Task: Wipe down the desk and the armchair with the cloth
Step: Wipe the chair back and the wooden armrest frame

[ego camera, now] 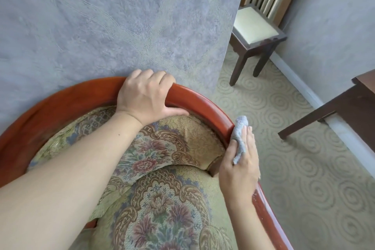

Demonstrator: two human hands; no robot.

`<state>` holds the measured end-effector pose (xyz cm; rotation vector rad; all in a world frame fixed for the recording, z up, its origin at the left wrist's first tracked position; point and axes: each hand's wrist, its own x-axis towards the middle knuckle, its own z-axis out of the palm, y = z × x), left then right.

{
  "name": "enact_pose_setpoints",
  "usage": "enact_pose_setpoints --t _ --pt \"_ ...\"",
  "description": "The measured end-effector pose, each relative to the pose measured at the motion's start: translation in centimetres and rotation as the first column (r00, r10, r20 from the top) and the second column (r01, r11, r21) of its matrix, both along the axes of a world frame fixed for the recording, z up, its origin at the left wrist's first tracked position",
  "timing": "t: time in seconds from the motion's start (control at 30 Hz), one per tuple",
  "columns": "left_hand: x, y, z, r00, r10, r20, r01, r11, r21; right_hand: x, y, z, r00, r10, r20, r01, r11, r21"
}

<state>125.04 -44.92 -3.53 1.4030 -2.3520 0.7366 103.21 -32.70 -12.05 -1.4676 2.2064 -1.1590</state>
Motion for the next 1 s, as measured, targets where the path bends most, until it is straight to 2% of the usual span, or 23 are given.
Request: enact_pose_setpoints --t 0.1,0.27,0.37,0.47,0.57,0.7,0.8,0.9,1.0 --pt "0.1 0.0 0.0 0.999 0.007 0.031 -0.007 1.0 -0.005 3.1 -1.3 1.6 1.0 -0.024 0.017 0.025 0.997 -0.072" --pt "-0.1 -0.3 -0.5 1.0 0.02 -0.013 -0.022 0.994 -0.104 7.7 -6.1 4.7 0.954 0.283 -0.1 -0.297 0.935 -0.192" --pt "-0.3 -0.2 -0.5 0.999 0.031 -0.017 -0.033 0.989 -0.143 8.0 -7.0 5.1 0.899 0.389 -0.201 -0.425 0.888 -0.178" --pt "-0.1 -0.1 -0.7 0.999 0.05 0.017 -0.048 0.993 -0.11 5.5 -5.1 3.6 0.847 0.432 -0.31 -0.484 0.868 -0.112" --pt "0.0 -0.2 -0.8 0.996 0.071 0.047 -0.067 0.995 -0.08 2.5 -1.1 1.0 0.841 0.445 -0.307 -0.473 0.881 -0.021" --pt "-0.1 -0.1 -0.8 0.996 0.075 0.047 -0.071 0.994 -0.08 -0.8 5.2 -2.0 0.885 0.373 -0.279 -0.353 0.928 0.122" --pt "-0.2 0.0 -0.7 0.996 0.074 0.055 -0.069 0.995 -0.077 -0.6 6.3 -1.6 0.943 0.294 -0.153 -0.28 0.954 0.105" --pt "-0.3 0.0 -0.7 0.996 0.064 0.057 -0.06 0.996 -0.069 1.4 4.0 0.4 0.979 0.205 -0.018 -0.203 0.976 0.078" --pt "-0.2 -0.2 -0.8 0.997 0.062 0.051 -0.058 0.995 -0.077 3.6 -0.8 3.4 0.973 0.223 0.052 -0.223 0.975 -0.006"
